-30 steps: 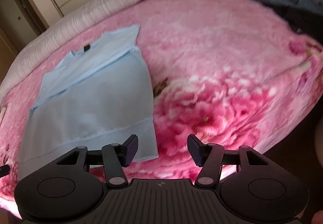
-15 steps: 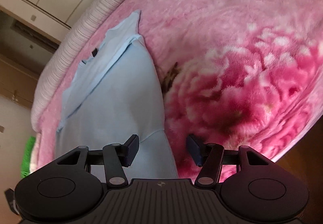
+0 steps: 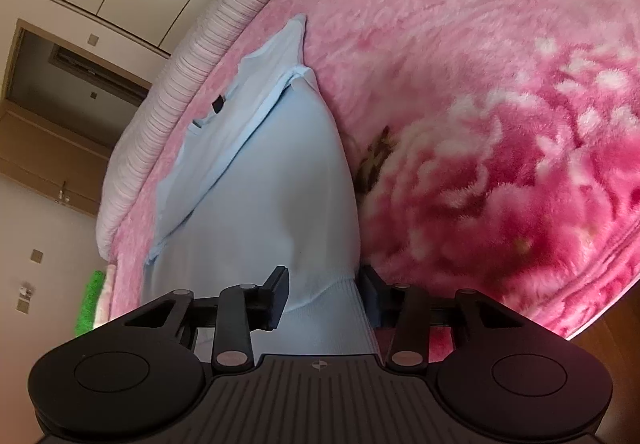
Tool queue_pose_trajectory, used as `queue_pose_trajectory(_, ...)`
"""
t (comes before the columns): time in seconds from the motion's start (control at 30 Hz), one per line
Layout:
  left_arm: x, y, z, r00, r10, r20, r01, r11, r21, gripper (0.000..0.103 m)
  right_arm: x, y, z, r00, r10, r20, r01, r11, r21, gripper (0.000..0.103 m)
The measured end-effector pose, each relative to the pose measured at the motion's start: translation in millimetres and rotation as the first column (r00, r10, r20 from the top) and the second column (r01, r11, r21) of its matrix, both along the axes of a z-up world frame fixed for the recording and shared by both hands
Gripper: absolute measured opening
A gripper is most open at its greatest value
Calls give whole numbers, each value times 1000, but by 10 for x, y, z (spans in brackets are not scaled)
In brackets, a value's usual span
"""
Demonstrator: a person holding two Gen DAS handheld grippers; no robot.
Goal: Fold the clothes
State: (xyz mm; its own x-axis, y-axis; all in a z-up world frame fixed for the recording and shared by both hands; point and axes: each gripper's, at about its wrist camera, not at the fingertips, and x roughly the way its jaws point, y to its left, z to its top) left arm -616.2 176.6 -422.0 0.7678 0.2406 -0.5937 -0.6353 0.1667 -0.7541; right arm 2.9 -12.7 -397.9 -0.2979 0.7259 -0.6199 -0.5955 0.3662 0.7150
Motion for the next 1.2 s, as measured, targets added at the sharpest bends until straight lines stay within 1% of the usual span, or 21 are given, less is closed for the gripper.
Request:
queue_pose_trajectory(0.03, 1, -29, -1, 1000, -21, 2, 21, 1000, 9, 36, -4, -20, -12, 1000, 10, -1, -10, 1000, 0, 37)
queue_pose_trajectory(0.07, -7, -60, -16, 999, -34, 5, 34, 999, 10, 33, -9, -39, -24, 1000, 20, -1, -20, 1000, -1, 33)
queue_pose_trajectory(0.1, -14, -90, -31, 999, -47, 9, 47, 999, 11, 29, -13, -59, -35, 1000, 29, -2, -29, 1000, -1, 32)
queue_pose_trajectory(0.13, -25, -118, -47, 998, -57, 13, 57, 998, 11, 28, -25, -78, -59, 999, 41, -8, -41, 999, 0, 30)
queue_pose_trajectory(0.17, -43, -128, -68, 998, -53, 20, 53, 999, 8, 24, -36, -96, -83, 998, 53, -15, -53, 999, 0, 28)
queue_pose_trajectory(0.2, -57, -119, -86, 999, -43, 25, 43, 999, -1, 17, -29, -91, -95, 999, 46, -24, -46, 999, -2, 27)
queue_pose_trajectory(0.23, -63, -97, -105, 999, -32, 28, 33, 999, -17, 12, -22, -85, -106, 999, 40, -33, -40, 999, -4, 26)
queue_pose_trajectory(0.27, -63, -73, -124, 999, -23, 31, 24, 999, -33, 8, -16, -80, -117, 999, 33, -42, -33, 999, -7, 22)
queue_pose_trajectory(0.3, -37, -46, -134, 999, -22, 32, 24, 999, -41, 7, -10, -58, -117, 999, 25, -43, -25, 1000, -9, 19)
queue_pose_trajectory(0.33, -11, -40, -128, 999, -25, 25, 26, 999, -33, 7, -5, -36, -116, 999, 16, -44, -16, 1000, -10, 13)
queue_pose_trajectory(0.37, 13, -35, -119, 999, -28, 16, 28, 999, -25, 6, -13, -14, -103, 999, 13, -39, -13, 1000, -14, 9)
queue_pose_trajectory(0.43, 31, -60, -63, 1000, -25, -9, 25, 1000, -2, 5, -54, -14, -38, 1000, 21, -2, -21, 1000, -19, 6)
queue_pose_trajectory(0.5, -27, -118, -16, 1000, -2, 3, 2, 1000, 11, 4, -95, -38, 47, 999, 21, 29, -20, 1000, -22, 6)
queue_pose_trajectory(0.57, -76, -183, 37, 1000, 19, 18, -19, 999, 27, 4, -107, -80, 122, 1000, 15, 26, -15, 1000, -10, 5)
queue_pose_trajectory(0.63, -117, -253, 95, 999, 39, 36, -40, 998, 46, 4, -128, -130, 237, 1000, 16, 24, -17, 1000, 20, 5)
queue_pose_trajectory(0.73, -164, -347, 213, 997, 50, 53, -54, 995, 80, 4, -171, -191, 409, 999, 21, 26, -22, 998, 60, 5)
queue_pose_trajectory(0.83, -227, -442, 279, 997, 54, 55, -58, 994, 89, 4, -218, -232, 530, 998, 27, 49, -30, 998, 63, 5)
queue_pose_trajectory(0.93, -310, -612, 307, 997, 55, 56, -60, 994, 91, 4, -250, -320, 542, 999, 22, 39, -24, 998, 61, 5)
queue_pose_trajectory(1.03, -399, -809, 327, 997, 55, 57, -61, 994, 93, 4, -323, -516, 535, 999, 20, 32, -22, 998, 52, 5)
queue_pose_trajectory(1.2, -637, -1287, 303, 997, 51, 63, -55, 996, 66, 4, -477, -1042, 533, 1000, 17, 6, -17, 1000, 26, 5)
